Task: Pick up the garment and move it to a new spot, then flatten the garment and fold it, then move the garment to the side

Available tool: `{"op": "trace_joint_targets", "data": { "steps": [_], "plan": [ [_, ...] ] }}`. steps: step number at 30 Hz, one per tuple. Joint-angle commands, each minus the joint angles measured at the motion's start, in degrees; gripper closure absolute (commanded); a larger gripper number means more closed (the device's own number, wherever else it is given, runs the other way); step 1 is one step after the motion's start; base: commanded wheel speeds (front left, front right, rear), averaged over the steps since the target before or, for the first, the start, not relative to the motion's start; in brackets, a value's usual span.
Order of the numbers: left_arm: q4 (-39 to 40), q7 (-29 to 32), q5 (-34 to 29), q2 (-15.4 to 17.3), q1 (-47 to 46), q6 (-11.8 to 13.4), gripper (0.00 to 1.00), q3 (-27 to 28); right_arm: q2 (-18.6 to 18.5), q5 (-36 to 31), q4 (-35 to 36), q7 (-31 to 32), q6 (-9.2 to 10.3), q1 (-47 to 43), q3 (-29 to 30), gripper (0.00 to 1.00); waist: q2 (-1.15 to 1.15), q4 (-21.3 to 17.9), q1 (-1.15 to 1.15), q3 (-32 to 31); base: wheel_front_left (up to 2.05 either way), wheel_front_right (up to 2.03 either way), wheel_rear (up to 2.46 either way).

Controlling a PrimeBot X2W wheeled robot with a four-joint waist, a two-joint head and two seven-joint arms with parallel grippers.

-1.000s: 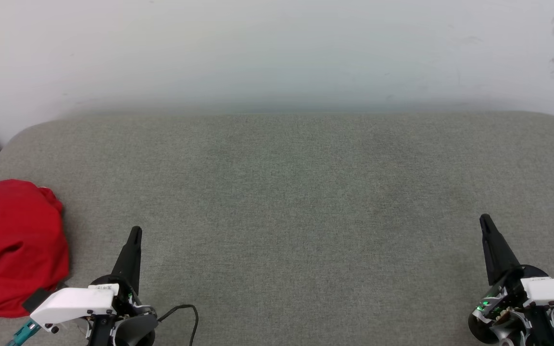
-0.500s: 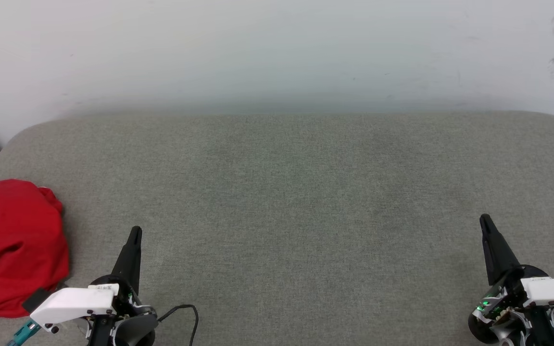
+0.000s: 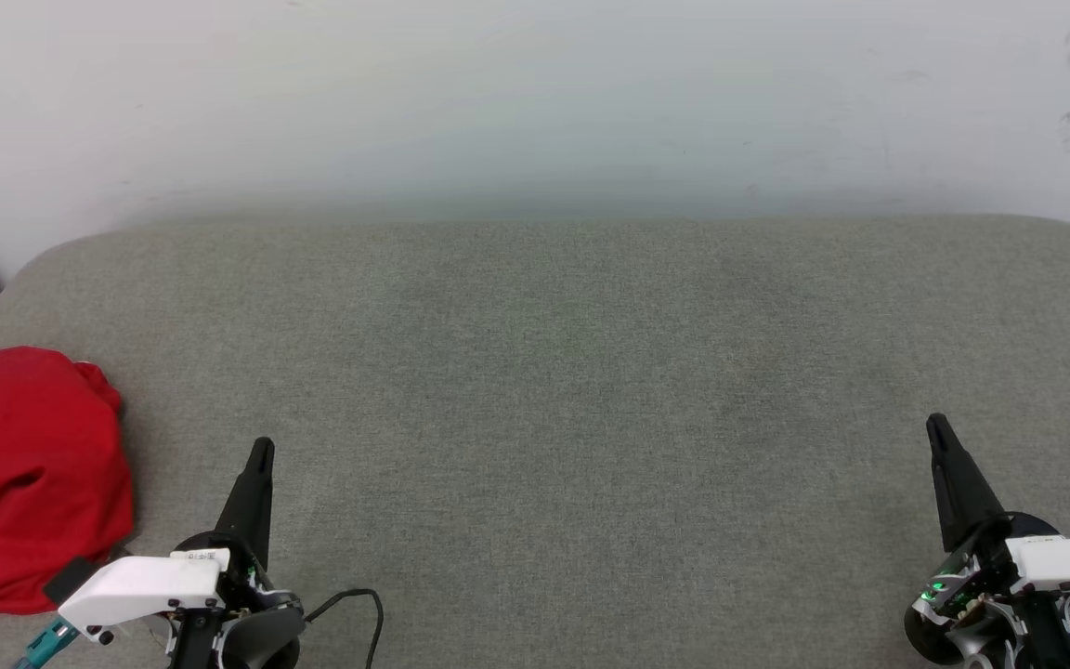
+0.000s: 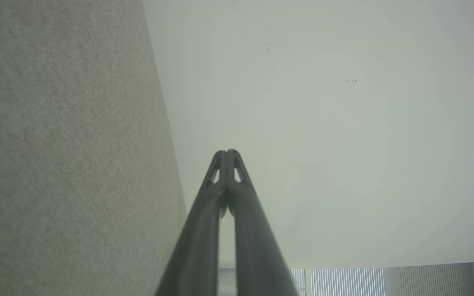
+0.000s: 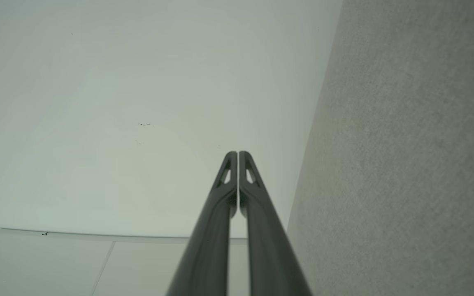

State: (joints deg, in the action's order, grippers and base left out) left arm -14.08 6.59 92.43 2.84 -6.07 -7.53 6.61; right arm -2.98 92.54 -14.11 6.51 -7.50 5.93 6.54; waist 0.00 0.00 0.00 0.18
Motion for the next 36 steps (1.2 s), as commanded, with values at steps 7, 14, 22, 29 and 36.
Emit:
{"op": "trace_joint_targets", "data": {
  "steps": [7, 14, 22, 29, 36],
  "plan": [
    [0.05, 0.05, -0.04, -0.11, -0.35, -0.17, 1.00, 0.08, 0.20, -0.26, -0.03, -0.01, 0.02, 0.67, -0.04, 1.00, 0.00, 0.00, 0.00, 0.00, 0.00, 0.00, 0.00],
    [-0.06, -0.97, -0.38, -0.03, 0.15, 0.03, 0.00, -1.51, 0.03, -0.57, 0.27, -0.76, 0.00, -0.58, -0.55, 0.00, 0.00, -0.03, 0.00, 0.00, 0.00, 0.00, 0.00],
    [1.06, -3.43, -3.33, 0.02, -0.20, 0.03, 0.00, -4.28, -0.14, -4.00, 1.33, -3.33, 0.00, -1.16, -1.88, 0.00, 0.00, -0.17, 0.00, -0.15, 0.00, 0.00, 0.00],
    [2.47, -5.25, -8.90, 0.01, -0.22, 0.03, 0.00, -5.51, -0.65, -10.68, 2.50, -5.22, 0.00, -1.31, -2.46, 0.00, 0.00, -0.38, 0.00, -0.22, 0.00, 0.00, 0.00],
    [3.95, -6.95, -18.45, 0.01, -0.30, 0.03, 0.00, -5.74, -1.31, -21.45, 4.45, -6.89, 0.00, -1.20, -3.51, 0.00, 0.00, -0.44, 0.00, -0.29, 0.00, 0.00, 0.00]
  ]
}}
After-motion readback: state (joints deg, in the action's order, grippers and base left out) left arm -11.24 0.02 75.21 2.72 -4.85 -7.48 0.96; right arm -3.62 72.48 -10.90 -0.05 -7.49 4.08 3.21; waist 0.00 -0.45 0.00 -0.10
